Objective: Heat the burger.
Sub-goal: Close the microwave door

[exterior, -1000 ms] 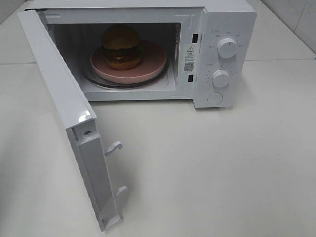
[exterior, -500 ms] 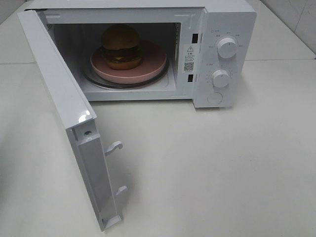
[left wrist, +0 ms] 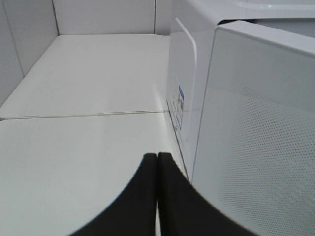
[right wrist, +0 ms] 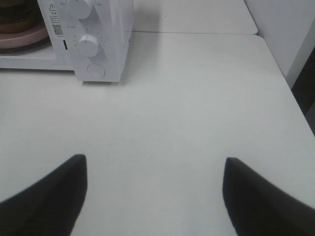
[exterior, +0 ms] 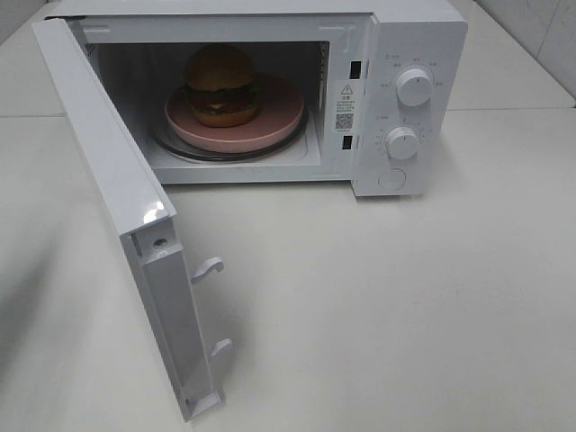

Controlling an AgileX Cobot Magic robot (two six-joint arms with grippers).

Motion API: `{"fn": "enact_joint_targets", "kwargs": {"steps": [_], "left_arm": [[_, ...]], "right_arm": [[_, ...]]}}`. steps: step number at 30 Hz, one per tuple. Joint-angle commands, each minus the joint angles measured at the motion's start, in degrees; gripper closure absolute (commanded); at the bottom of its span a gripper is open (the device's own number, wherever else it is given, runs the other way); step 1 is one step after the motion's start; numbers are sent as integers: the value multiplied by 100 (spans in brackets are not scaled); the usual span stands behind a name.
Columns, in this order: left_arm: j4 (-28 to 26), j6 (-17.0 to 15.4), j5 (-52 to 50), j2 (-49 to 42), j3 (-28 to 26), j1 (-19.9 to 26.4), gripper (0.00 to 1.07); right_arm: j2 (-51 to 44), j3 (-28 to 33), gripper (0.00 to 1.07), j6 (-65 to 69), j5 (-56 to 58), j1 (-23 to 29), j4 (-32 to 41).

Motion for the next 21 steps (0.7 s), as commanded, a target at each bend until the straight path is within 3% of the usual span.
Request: {"fn": "enact_joint_targets", "kwargs": {"steps": [1,6,11,16,21], "left_arm": [[74,-86,-476,395,-52,17,107],[321,-212,-733,848,-183,11,107],[1306,-791,-854,1192,-481,6,107],[1633,-1123,-842,1450,-768,-120,107],[1656,-1123,-825,1696,-945,-430,107]], "right_arm": [[-178,6,32,-46,-80,-17,11],[-178,6,32,-46,-80,-17,11],[-178,6,32,-46,-80,-17,11],[-178,6,32,-40,-80,-17,11],[-178,6,32,-40,-80,-17,11]]}}
